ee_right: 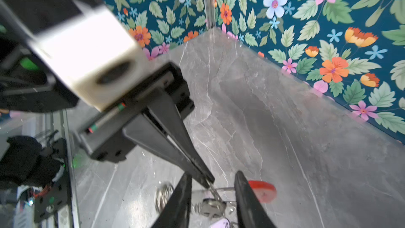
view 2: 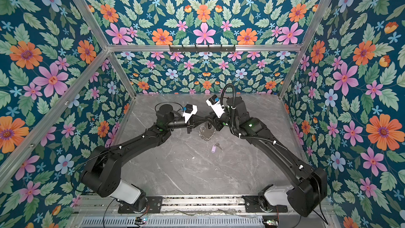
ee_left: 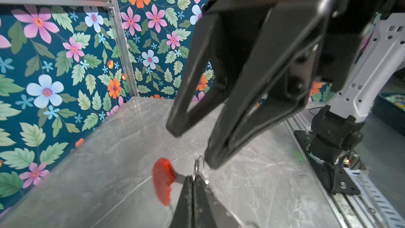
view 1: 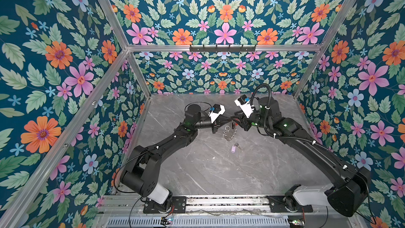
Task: Put the keys on the keyring
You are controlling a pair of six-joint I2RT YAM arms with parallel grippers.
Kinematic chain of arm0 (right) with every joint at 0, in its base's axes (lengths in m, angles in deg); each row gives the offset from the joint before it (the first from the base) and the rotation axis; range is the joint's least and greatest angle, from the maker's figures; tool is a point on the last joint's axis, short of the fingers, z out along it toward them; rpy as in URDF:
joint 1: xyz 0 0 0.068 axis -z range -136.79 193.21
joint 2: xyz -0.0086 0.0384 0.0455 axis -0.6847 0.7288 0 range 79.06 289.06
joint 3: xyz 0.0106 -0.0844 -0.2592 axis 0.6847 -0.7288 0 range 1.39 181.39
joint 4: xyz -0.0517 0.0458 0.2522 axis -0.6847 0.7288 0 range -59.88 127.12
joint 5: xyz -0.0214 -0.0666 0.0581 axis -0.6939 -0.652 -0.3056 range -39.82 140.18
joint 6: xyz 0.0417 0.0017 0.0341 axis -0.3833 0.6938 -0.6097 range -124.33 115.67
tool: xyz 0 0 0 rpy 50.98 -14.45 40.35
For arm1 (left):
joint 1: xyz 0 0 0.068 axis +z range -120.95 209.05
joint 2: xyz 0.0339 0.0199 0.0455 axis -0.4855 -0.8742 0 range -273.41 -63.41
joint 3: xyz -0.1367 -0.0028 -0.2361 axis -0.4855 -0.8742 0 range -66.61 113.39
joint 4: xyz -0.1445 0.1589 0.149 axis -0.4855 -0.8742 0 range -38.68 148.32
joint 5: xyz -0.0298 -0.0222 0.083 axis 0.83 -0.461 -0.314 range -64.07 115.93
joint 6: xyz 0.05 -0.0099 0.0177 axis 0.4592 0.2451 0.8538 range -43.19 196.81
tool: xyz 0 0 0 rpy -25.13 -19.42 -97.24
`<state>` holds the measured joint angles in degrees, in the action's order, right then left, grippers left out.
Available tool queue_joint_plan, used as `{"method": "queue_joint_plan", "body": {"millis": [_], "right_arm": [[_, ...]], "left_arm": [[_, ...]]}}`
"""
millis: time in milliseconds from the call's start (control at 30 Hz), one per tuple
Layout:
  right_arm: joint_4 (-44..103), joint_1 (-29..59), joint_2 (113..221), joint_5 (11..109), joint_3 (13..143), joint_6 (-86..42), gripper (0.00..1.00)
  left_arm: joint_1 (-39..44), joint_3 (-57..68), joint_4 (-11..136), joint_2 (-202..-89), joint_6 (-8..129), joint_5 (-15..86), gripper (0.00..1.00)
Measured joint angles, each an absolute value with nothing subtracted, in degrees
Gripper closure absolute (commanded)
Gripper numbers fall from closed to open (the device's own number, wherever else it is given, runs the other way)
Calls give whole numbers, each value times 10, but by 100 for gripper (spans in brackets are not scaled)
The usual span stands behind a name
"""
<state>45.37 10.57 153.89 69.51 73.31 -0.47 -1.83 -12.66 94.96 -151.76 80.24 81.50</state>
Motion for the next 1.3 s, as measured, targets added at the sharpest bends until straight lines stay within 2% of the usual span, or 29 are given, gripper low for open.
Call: {"method": "queue_joint_plan", "body": {"millis": [400,633,767,1100,1300], "right_arm": [[298,148,1482,761,617,-239,60],[270,158,1464,785,603,-281,67],[269,159,1463,798,602,-284,72],[244,159,1475,827,602,-301,75],[239,159,1477,832,607,-307,84]], "left_arm": [[-17,-182,1277,-1564,552,828,100],[-18,-177,1401,-1592,451,829,100],[-18,-175,1442,-1604,408,826,100],[-18,-169,1458,-1603,374,810,100],[-18,-167,1457,-1603,367,809,100]]}}
